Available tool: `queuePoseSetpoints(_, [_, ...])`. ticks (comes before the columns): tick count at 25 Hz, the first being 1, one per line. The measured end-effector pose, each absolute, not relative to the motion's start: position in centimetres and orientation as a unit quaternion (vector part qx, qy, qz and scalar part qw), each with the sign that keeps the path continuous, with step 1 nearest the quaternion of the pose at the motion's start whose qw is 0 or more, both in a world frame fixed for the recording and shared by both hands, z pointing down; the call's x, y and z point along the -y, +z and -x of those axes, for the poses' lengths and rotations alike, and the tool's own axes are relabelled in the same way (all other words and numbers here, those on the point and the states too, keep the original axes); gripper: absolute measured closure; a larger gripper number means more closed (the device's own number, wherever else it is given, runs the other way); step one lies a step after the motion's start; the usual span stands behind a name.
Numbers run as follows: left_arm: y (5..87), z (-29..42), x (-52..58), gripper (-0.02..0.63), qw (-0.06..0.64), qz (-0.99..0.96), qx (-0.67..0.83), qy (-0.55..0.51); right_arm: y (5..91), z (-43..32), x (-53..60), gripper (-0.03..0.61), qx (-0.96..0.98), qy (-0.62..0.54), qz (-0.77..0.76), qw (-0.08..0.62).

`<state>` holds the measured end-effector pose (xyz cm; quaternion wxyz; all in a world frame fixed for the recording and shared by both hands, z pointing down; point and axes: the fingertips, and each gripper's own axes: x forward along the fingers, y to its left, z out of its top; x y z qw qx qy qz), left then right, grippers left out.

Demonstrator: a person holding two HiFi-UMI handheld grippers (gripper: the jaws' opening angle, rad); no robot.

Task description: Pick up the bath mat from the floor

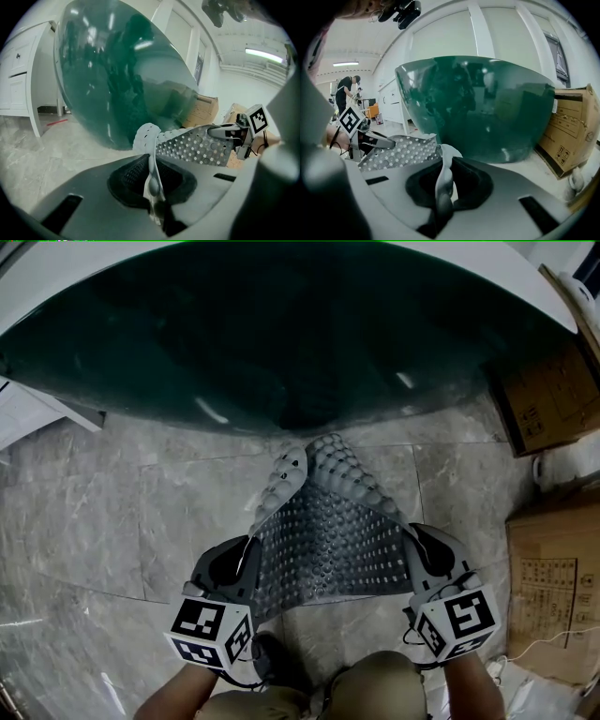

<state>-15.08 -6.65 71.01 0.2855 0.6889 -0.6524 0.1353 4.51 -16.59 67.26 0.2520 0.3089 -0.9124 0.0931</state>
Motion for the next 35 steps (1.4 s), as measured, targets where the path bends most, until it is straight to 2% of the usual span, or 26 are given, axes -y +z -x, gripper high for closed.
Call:
queuePoseSetpoints(16, [69.6, 13.9, 8.1, 0.577, 0.290, -0.701, 0.638, 0.132, 65.7, 0.3, 15.3, 0.555, 0.924, 0.103, -0.277, 0.243])
queuePoseSetpoints(35, [62.4, 14.4, 6.1, 0.577, 0.286, -0.682, 0.655, 0.156, 59.5, 3.3, 12.8, 0.555, 0.935, 0.116, -0.249, 0.227])
